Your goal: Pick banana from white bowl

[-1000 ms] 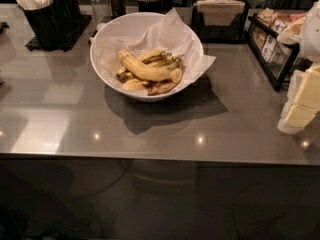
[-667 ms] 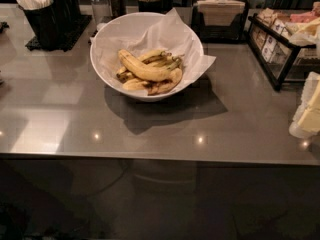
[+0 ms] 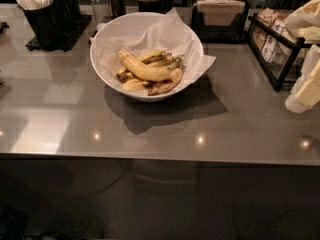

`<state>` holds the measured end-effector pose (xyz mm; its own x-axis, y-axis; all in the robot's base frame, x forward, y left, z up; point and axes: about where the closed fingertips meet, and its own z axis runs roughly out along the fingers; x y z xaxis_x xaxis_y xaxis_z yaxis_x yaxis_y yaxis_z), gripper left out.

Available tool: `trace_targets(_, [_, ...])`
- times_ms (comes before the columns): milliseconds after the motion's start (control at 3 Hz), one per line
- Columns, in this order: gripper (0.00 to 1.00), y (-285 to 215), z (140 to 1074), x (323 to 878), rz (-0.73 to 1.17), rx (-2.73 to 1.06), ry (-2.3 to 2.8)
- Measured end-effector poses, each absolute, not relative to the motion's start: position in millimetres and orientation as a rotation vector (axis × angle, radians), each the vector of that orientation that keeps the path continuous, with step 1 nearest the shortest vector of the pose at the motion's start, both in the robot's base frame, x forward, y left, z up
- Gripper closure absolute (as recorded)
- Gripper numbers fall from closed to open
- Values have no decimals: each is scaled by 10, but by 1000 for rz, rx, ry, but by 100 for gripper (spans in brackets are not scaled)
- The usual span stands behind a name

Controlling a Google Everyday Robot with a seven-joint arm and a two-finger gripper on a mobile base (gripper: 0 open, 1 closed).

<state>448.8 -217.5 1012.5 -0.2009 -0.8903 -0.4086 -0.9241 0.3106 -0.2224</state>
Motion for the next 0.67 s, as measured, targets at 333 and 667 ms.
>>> trace_targets(333, [0,-2022,10093,4593,218,-1590,2084])
trace_targets(667, [0,-2022,10093,4593,219,-1590,2084])
